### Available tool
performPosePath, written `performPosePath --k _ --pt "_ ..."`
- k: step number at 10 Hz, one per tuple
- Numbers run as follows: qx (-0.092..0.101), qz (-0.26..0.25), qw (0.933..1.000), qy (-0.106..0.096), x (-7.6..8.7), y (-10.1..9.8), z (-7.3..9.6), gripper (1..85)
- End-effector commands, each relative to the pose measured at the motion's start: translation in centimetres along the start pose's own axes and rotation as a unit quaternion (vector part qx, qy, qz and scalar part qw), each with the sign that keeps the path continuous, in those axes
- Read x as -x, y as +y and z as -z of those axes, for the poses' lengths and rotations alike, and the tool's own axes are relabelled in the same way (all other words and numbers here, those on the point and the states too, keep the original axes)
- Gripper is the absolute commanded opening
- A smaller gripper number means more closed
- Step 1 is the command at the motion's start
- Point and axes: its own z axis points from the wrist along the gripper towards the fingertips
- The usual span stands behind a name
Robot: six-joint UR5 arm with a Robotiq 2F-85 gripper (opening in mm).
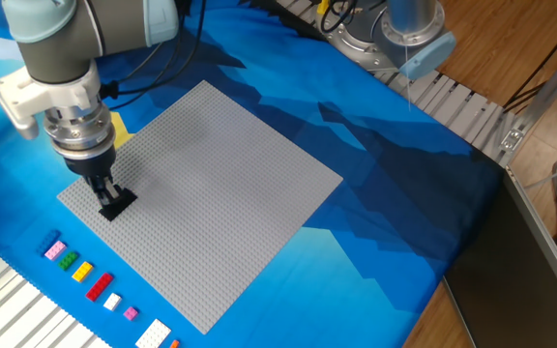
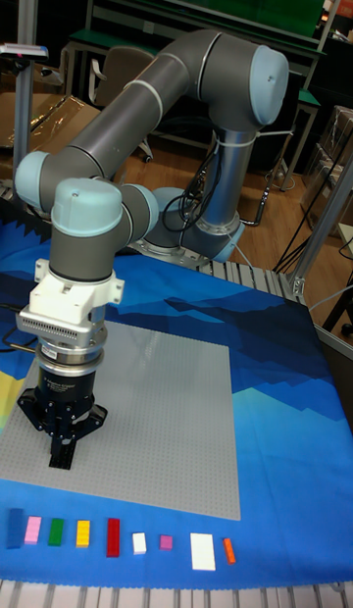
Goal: Stack small Lego blocks one on top of the other
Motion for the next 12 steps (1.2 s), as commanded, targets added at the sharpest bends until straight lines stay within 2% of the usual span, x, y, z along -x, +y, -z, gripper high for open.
performPosePath --k 1,5,10,12 --pt "0.003 -0.012 0.9999 -0.002 -0.4 -0.1 0.2 1.0" --pt "0.005 -0.017 0.9998 -0.003 -0.9 0.3 0.1 1.0" --pt "0.000 -0.007 1.0000 0.005 -1.4 0.3 0.0 1.0" --pt "0.000 0.000 0.9999 0.014 -1.8 0.4 -0.2 1.0"
